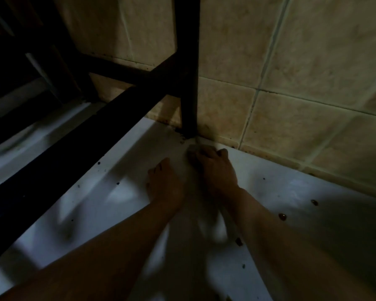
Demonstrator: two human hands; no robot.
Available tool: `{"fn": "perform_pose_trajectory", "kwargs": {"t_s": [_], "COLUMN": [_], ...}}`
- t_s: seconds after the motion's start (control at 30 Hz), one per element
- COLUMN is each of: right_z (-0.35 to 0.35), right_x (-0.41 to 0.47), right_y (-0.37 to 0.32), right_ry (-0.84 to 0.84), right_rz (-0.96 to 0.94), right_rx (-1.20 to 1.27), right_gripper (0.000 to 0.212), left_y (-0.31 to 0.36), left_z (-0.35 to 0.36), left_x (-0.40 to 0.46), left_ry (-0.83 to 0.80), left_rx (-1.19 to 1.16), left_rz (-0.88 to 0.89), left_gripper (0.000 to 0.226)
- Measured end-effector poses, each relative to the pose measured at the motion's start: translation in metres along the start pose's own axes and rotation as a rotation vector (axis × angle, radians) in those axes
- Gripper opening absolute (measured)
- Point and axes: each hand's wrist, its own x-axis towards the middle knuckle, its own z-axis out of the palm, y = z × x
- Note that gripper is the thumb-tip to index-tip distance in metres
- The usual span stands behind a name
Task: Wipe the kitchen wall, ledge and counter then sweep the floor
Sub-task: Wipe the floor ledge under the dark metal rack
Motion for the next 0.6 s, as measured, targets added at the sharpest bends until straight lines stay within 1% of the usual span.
{"fn": "perform_pose_trajectory", "kwargs": {"t_s": [0.07,0.13,0.17,0.2,0.23,0.27,0.3,0.33,0.37,0.43,0.47,0.53,0.6], "right_z": [-0.006,-0.011,-0.011,-0.011,-0.012,-0.014,-0.018,-0.021,-0.02,-0.015,-0.015,-0.016,-0.022], "right_x": [-0.008,-0.023,-0.032,-0.038,-0.041,-0.041,-0.042,-0.042,-0.042,-0.046,-0.048,-0.055,-0.063], "right_y": [0.026,0.05,0.063,0.07,0.072,0.069,0.061,0.051,0.044,0.042,0.047,0.064,0.08], "right_ry": [0.111,0.218,0.26,0.278,0.276,0.259,0.227,0.185,0.15,0.139,0.139,0.152,0.14], "right_rz": [0.131,0.241,0.267,0.325,0.441,0.551,0.608,0.585,0.486,0.264,0.222,0.274,0.379], "right_rx": [0.083,-0.026,-0.107,-0.112,-0.07,-0.037,-0.018,-0.047,-0.104,-0.143,-0.142,-0.16,-0.155], "right_gripper": [0.038,0.036,0.035,0.035,0.037,0.038,0.039,0.04,0.042,0.045,0.043,0.041,0.049], "left_y": [0.01,0.02,0.025,0.029,0.031,0.033,0.035,0.036,0.038,0.038,0.038,0.039,0.042], "left_z": [0.005,0.01,0.013,0.016,0.018,0.019,0.019,0.019,0.019,0.018,0.018,0.02,0.022], "left_x": [-0.005,-0.011,-0.013,-0.015,-0.017,-0.019,-0.021,-0.023,-0.025,-0.028,-0.028,-0.03,-0.032], "left_ry": [-0.03,-0.065,-0.078,-0.088,-0.099,-0.113,-0.128,-0.143,-0.147,-0.137,-0.136,-0.157,-0.175], "left_rx": [0.014,0.03,0.042,0.061,0.081,0.092,0.09,0.085,0.084,0.11,0.131,0.166,0.179], "left_rz": [0.047,0.063,0.068,0.073,0.084,0.098,0.112,0.123,0.133,0.15,0.157,0.16,0.172], "left_gripper": [0.086,0.086,0.084,0.083,0.081,0.081,0.081,0.08,0.079,0.077,0.076,0.075,0.073]}}
